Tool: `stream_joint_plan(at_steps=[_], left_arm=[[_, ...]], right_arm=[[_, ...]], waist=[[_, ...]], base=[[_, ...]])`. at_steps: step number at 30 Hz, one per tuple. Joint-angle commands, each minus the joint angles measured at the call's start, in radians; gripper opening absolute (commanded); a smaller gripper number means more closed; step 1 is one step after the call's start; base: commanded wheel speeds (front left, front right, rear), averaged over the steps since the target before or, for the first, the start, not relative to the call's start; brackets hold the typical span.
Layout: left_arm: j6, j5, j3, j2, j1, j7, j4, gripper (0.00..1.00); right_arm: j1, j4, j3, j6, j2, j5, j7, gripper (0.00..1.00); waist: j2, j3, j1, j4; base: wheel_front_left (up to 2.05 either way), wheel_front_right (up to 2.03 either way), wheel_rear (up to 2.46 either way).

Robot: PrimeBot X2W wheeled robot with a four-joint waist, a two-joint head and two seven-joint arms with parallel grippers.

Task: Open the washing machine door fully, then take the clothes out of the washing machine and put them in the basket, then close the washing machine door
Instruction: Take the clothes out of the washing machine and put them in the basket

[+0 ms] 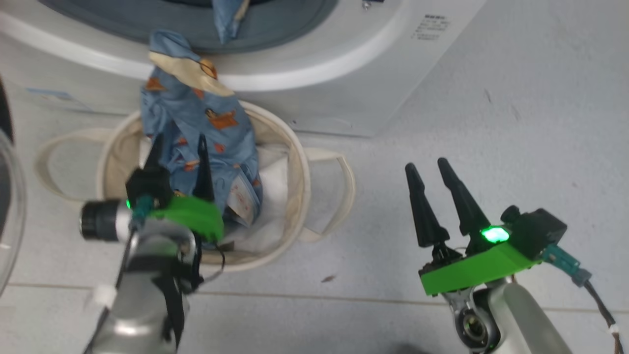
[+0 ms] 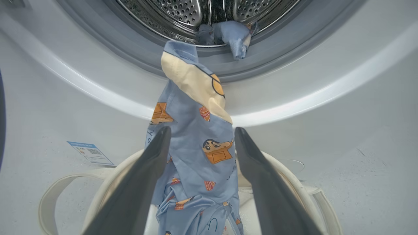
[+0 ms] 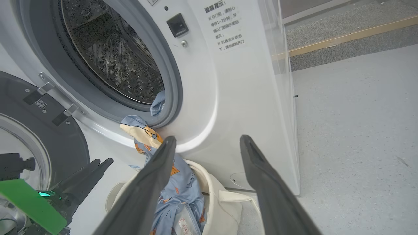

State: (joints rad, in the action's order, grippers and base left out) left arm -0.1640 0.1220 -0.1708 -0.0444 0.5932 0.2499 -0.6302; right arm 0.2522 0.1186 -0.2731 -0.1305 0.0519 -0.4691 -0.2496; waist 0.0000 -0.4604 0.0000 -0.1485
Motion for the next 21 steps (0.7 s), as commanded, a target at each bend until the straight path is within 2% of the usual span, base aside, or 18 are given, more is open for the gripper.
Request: stream_joint_plan(at_steps=[1,6,10,13,19,21], left_arm=[[-0.002,-0.001,0.032,-0.016,0.029,0.012,0.011,1.00],[-0.007,0.084,0.097,-0.013,0.253,-0.005,-0.169,1.00],[0.027,0.145,0.127,-0.011,0.371,-0.008,-0.257,1.00],[0.050,0.174,0.139,-0.010,0.434,-0.005,-0.308,1.00],[0.042,0.189,0.153,-0.019,0.514,0.002,-0.395,1.00],[0.051,0.191,0.150,-0.019,0.531,0.005,-0.416,1.00]], right_arm=[[0.012,-0.034,-0.017,0.000,-0.002,-0.005,-0.012,1.00],[0.049,-0.046,-0.002,0.000,-0.002,-0.029,-0.012,1.00],[0.069,-0.054,-0.006,0.000,-0.002,-0.030,-0.012,1.00],[0.074,-0.055,-0.005,0.000,-0.002,-0.035,-0.012,1.00],[0.085,-0.061,-0.004,0.000,-0.002,-0.036,-0.012,1.00],[0.089,-0.064,-0.005,0.000,-0.002,-0.034,-0.012,1.00]], waist=[[0.0000,-0.039,0.0000,-0.024],[0.0000,-0.118,0.0000,-0.042],[0.0000,-0.151,0.0000,-0.056],[0.0000,-0.160,0.0000,-0.063],[0.0000,-0.174,0.0000,-0.074],[0.0000,-0.179,0.0000,-0.076]], base=[[0.00,0.00,0.00],[0.00,0.00,0.00],[0.00,0.00,0.00],[0.00,0.00,0.00],[0.00,0.00,0.00],[0.00,0.00,0.00]])
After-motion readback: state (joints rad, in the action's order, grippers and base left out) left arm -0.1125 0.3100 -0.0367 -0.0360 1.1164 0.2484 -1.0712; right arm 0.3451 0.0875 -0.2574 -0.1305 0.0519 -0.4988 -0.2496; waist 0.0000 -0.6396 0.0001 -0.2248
